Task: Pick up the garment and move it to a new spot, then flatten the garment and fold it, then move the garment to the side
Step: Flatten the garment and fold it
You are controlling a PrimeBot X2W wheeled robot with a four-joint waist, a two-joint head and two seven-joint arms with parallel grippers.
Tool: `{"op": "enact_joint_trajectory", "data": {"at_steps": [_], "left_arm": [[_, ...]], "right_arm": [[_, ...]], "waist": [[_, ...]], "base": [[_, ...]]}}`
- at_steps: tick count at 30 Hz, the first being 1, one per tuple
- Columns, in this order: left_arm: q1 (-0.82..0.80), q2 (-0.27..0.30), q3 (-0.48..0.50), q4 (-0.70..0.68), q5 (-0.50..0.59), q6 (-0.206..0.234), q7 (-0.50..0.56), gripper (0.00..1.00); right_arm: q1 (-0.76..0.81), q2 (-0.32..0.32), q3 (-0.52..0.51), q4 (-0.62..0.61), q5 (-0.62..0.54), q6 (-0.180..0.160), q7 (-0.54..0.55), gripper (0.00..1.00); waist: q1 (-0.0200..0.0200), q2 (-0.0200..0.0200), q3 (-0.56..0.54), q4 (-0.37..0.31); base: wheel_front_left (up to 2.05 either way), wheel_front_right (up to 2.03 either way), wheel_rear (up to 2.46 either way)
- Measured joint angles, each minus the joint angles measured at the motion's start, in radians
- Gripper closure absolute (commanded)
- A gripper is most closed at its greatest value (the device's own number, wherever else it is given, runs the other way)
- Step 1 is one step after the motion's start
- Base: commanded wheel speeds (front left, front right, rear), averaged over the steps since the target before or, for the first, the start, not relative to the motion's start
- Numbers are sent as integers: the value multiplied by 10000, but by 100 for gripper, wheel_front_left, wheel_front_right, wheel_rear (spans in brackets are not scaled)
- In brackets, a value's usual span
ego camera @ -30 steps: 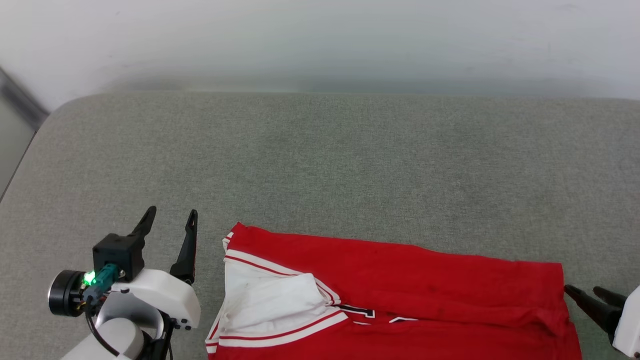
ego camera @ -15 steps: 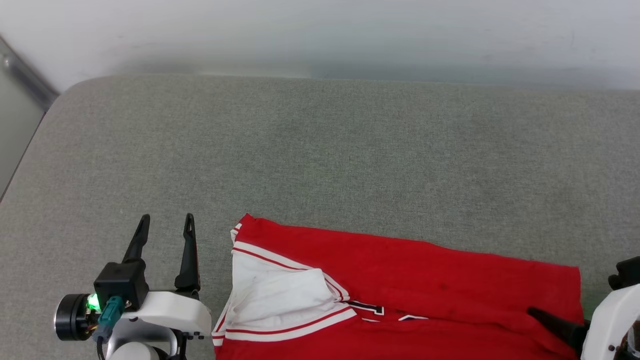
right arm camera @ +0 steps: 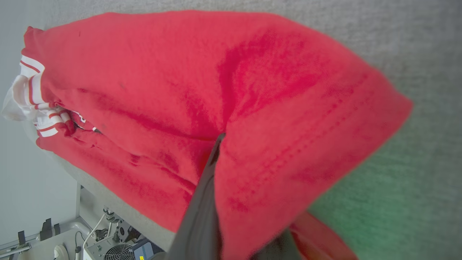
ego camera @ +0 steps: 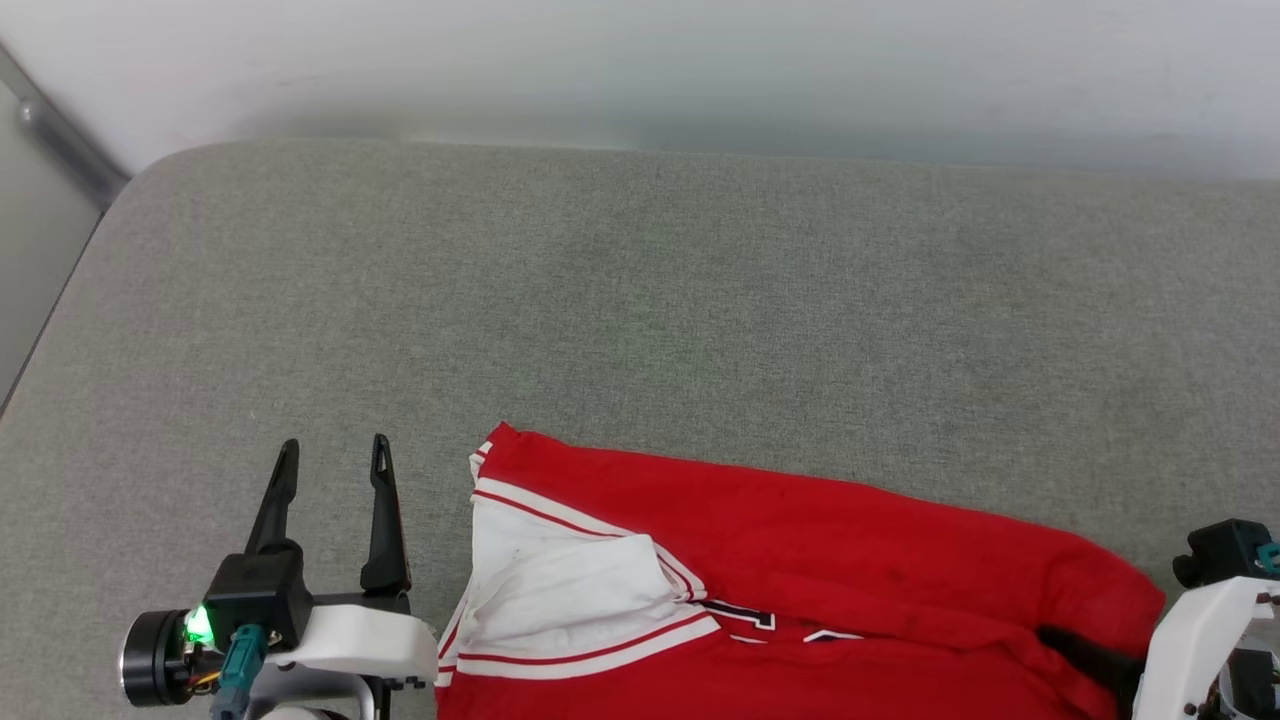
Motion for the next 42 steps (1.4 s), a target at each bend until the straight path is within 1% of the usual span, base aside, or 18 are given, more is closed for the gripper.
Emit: {"op": "enact_joint_trajectory", "data": {"at_steps": [4,11,15,17,19,21,24,26,29,31,36,42], "left_arm": [[227,-401,453,-82,393,-238,0,0],[428,-782,1020,-113,1032,-652,0,0],[621,-922,1197,-125,1279,-825,0,0],[704,-989,1287,-134,1369,-895,0,0],[788,-1062,1344,-127,1453,-984,0,0],[832,-1143,1421,-115,1540,-1074,0,0],[911,-1210,1457,-81,1626,-1183,0,0],[918,-1248,1490,-67,1689,-1198,0,0],[915,-1346,1507,-56,1716,-1277,0,0],[906,-1406,1526,-54,1747,-1323,0,0],[691,-1494,1521,-65,1812,-1446,0,0],[497,-1555,1563,-54,1871,-1532,0,0]], "right_arm": [[-18,-192,-163,19,180,6,-234,100],[9,-1202,-744,140,270,2,-347,100],[155,-1747,-1135,151,288,0,-150,100],[296,-1977,-1210,-35,228,0,-6,100],[428,-2040,-1256,-418,240,-2,251,100],[533,-2040,-1256,-1212,77,-2,583,100],[574,-1745,-1212,-2207,-6,-2,1007,100],[578,-1572,-1104,-2819,-259,-2,1292,100],[349,-1298,-825,-3463,-660,-2,1776,100],[-75,-1055,-500,-3774,-953,-2,2102,100],[-1341,-291,639,-4019,-1524,-2,2767,100],[-2905,644,2347,-3517,-2102,-2,2986,100]], "waist": [[0,0,-88,-30],[0,0,-300,-86],[0,0,-461,-112],[0,0,-527,-137],[0,0,-586,-169],[0,0,-654,-222],[0,0,-704,-263],[0,0,-697,-280],[0,0,-649,-292],[0,0,-585,-297],[0,0,-325,-254],[0,0,26,-118]], "base": [[0,0,0],[0,0,0],[0,0,0],[0,0,0],[0,0,0],[0,0,0],[0,0,0],[0,0,0],[0,0,0],[0,0,0],[0,0,0],[0,0,0]]}}
